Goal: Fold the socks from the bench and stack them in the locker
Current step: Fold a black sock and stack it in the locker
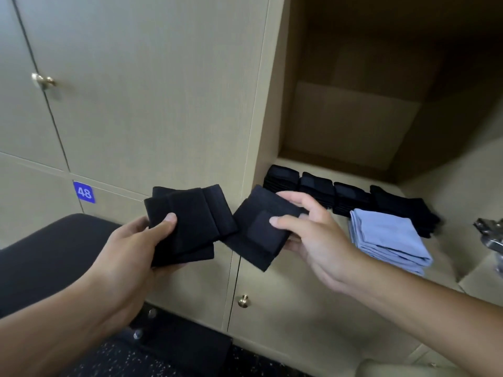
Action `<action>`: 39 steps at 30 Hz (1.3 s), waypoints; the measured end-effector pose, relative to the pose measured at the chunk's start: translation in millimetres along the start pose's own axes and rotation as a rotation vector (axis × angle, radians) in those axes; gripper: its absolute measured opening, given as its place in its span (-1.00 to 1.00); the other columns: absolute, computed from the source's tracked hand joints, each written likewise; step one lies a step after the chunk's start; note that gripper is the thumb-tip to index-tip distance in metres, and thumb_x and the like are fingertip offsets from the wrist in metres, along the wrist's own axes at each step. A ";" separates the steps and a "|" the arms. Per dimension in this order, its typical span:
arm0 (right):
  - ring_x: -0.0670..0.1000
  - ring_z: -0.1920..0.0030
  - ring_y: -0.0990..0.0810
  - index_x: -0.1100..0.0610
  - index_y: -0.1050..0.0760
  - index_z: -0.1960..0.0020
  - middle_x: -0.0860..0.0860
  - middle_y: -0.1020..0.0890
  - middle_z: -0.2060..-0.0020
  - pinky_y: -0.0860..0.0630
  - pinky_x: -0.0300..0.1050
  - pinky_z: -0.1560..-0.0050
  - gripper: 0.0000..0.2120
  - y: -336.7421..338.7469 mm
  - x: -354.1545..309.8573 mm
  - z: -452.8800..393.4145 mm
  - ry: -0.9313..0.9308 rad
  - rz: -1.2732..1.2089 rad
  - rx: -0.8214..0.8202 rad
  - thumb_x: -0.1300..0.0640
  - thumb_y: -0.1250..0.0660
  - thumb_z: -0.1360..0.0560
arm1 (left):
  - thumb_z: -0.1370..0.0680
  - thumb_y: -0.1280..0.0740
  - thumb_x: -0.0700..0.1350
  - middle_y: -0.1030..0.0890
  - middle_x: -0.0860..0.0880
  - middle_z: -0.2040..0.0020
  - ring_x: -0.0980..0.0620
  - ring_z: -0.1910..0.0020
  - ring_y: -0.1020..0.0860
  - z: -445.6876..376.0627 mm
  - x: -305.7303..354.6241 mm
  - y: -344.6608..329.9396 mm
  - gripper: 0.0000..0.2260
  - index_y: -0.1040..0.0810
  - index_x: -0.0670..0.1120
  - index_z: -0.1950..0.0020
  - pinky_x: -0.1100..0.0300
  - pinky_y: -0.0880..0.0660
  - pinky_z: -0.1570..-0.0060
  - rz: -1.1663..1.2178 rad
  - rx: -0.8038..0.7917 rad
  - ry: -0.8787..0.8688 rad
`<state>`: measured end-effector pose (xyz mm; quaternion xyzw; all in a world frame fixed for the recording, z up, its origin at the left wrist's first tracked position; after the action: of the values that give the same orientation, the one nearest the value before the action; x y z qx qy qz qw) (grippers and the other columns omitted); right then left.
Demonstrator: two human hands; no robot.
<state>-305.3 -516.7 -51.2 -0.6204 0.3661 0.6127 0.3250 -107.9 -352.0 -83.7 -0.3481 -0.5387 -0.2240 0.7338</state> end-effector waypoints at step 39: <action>-0.04 0.23 -0.63 0.20 -0.68 0.10 0.03 -0.67 0.24 -0.60 -0.30 0.17 -0.85 97.1 4.8 -199.4 -0.141 -0.097 0.492 0.41 -0.40 -0.50 | -0.64 -0.35 -0.16 -0.76 -0.07 0.11 -0.05 0.17 -0.75 -28.6 -24.1 -46.4 -0.88 -0.66 -0.10 -0.11 0.21 -0.63 0.36 -0.117 -0.109 -0.026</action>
<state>-284.0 -737.4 -44.0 -0.4952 0.4504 0.5306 0.5200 -130.1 -405.1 -99.1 -0.3587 -0.5546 -0.2909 0.6922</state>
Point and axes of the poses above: each hand's wrist, its own z-axis away from the middle knuckle, its own y-axis out of the back of the hand, x = y × z, the point moved 9 cm from there along -z, towards the middle knuckle
